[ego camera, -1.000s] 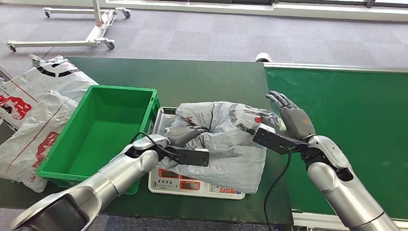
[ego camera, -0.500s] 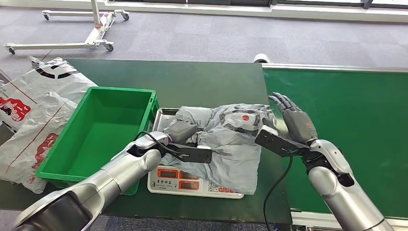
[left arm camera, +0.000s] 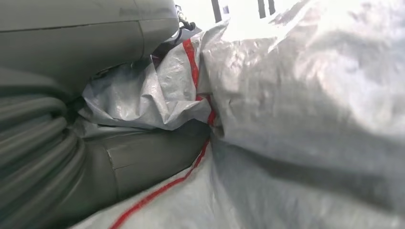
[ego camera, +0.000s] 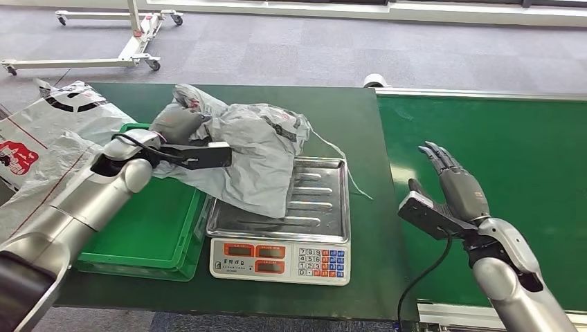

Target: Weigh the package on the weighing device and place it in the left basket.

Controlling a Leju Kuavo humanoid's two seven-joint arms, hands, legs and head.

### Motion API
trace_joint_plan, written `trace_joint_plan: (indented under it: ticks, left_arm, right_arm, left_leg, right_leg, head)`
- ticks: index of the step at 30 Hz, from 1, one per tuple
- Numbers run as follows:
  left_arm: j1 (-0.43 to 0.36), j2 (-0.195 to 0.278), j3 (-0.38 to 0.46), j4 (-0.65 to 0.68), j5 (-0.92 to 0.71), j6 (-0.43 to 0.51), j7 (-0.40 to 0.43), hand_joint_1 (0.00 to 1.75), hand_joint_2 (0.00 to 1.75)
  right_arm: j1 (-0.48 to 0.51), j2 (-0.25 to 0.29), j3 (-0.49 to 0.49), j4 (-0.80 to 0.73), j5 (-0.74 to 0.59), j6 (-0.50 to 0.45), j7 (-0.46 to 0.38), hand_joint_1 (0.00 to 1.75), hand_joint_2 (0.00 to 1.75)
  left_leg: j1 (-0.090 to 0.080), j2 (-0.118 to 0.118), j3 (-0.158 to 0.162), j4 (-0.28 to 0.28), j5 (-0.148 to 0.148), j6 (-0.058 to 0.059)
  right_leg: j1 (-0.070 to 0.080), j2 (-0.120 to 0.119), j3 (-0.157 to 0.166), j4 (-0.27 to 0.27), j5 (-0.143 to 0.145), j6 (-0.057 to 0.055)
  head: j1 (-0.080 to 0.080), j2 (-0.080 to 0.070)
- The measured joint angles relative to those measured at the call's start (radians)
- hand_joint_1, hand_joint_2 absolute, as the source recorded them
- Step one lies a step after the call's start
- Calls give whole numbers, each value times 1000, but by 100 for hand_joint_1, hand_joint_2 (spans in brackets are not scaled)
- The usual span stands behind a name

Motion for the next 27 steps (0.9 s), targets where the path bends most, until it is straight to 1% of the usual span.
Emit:
trace_joint_plan:
  ticks: [2, 8, 12, 15, 17, 20, 22, 25, 27]
  left_arm:
    - [-26, 48, 27, -39, 10, -15, 9, 175, 175]
    - [-98, 163, 85, -131, 53, -55, 52, 175, 175]
    - [-125, 236, 109, -161, 76, -84, 73, 175, 175]
    - [-126, 284, 119, -167, 99, -106, 85, 175, 175]
    - [-105, 323, 127, -177, 124, -109, 86, 175, 175]
    - [-38, 380, 150, -200, 157, -98, 85, 175, 175]
    - [-2, 406, 162, -212, 164, -94, 84, 175, 175]
    - [32, 432, 176, -227, 169, -94, 90, 175, 175]
    - [73, 460, 192, -245, 184, -98, 98, 175, 175]
  right_arm:
    - [14, -5, -10, -6, -1, 0, -6, 0, 0]
    - [29, -7, -20, -16, 1, 0, -8, 0, 0]
    - [43, -10, -31, -25, 2, 1, 0, 0, 0]
    - [45, -15, -41, -32, 0, 5, 6, 0, 0]
    - [49, -19, -47, -36, -1, 8, 7, 0, 0]
    - [61, -23, -58, -43, -2, 11, 10, 0, 0]
    - [66, -25, -64, -46, -2, 12, 12, 0, 0]
    - [69, -26, -69, -50, -2, 13, 13, 0, 0]
    - [74, -26, -71, -54, 0, 13, 16, 0, 0]
  left_leg:
    - [0, 1, -1, 0, 0, 0]
    - [0, 2, -2, 0, 0, 0]
    - [0, 2, -2, 0, 0, 0]
    - [0, 2, -3, 0, 0, 0]
    - [0, 3, -2, 0, 0, 0]
    - [0, 5, -2, -1, -1, 0]
    - [0, 4, -3, -1, -1, 0]
    - [0, 3, -3, -1, -1, 0]
    - [0, 4, -3, -1, -1, -1]
  right_leg:
    - [0, 1, -1, 0, 0, 0]
    - [0, 2, -3, 0, 0, 0]
    - [0, 2, -3, 0, 0, 0]
    - [0, 3, -3, 0, 0, 0]
    - [0, 3, -3, 0, 0, 0]
    - [0, 5, -4, 0, 0, -1]
    - [0, 4, -4, 0, -1, -1]
    - [0, 3, -4, 0, -1, -1]
    - [-1, 4, -4, 0, -1, -1]
  head:
    - [0, 0]
    - [0, 0]
    - [0, 0]
    - [0, 0]
    - [0, 0]
    - [0, 0]
    - [0, 0]
    - [0, 0]
    - [0, 0]
